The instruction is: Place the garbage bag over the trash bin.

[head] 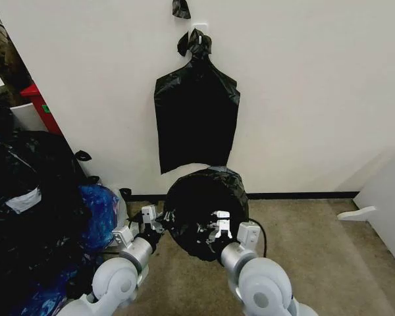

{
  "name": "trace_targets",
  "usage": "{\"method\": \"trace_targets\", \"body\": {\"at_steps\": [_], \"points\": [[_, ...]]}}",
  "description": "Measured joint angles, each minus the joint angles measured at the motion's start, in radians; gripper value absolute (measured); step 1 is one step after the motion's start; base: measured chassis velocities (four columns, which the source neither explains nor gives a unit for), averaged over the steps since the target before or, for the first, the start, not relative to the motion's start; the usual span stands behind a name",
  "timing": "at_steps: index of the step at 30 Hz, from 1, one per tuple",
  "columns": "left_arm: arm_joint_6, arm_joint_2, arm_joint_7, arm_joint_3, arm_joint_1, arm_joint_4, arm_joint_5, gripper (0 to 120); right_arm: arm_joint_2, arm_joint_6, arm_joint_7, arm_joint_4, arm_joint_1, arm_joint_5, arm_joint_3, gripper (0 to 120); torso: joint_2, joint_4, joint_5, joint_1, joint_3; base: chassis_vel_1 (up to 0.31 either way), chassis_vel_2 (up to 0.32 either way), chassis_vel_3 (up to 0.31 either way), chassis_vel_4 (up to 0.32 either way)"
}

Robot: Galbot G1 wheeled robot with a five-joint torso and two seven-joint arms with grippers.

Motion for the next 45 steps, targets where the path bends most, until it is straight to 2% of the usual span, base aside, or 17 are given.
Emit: {"method": "trace_targets", "body": {"at_steps": [7, 24, 26, 34, 45], "points": [[-0.002, -0.006, 0.014, 0.006, -0.002, 0.001, 0.002, 0, 0.047, 0.008, 0.004, -0.079, 0.04, -0.02, -0.011, 0, 0.0, 0.0, 0.0002, 0.0, 0.0, 0.0, 0.0, 0.0, 0.0], [-0.009, -0.007, 0.037, -0.004, 0.006, -0.012, 0.021, 0, 0.037, 0.015, 0.022, -0.183, 0.103, -0.09, 0.013, 0, 0.0, 0.0, 0.0003, 0.0, 0.0, 0.0, 0.0, 0.0, 0.0], [-0.014, -0.012, 0.04, 0.001, 0.006, -0.015, 0.049, 0, 0.052, 0.021, 0.067, -0.217, 0.126, -0.119, 0.001, 0, 0.0, 0.0, 0.0003, 0.0, 0.0, 0.0, 0.0, 0.0, 0.0], [-0.014, -0.013, 0.016, 0.007, 0.001, -0.008, 0.09, 0, 0.044, 0.018, 0.098, -0.171, 0.124, -0.173, -0.05, 0, 0.0, 0.0, 0.0002, 0.0, 0.0, 0.0, 0.0, 0.0, 0.0], [-0.011, -0.006, 0.04, 0.002, 0.046, -0.046, 0.132, 0, 0.073, 0.038, 0.125, -0.32, 0.183, -0.223, -0.011, 0, 0.0, 0.0001, 0.0002, 0.0, 0.0, 0.0, 0.0, 0.0, 0.0]]}}
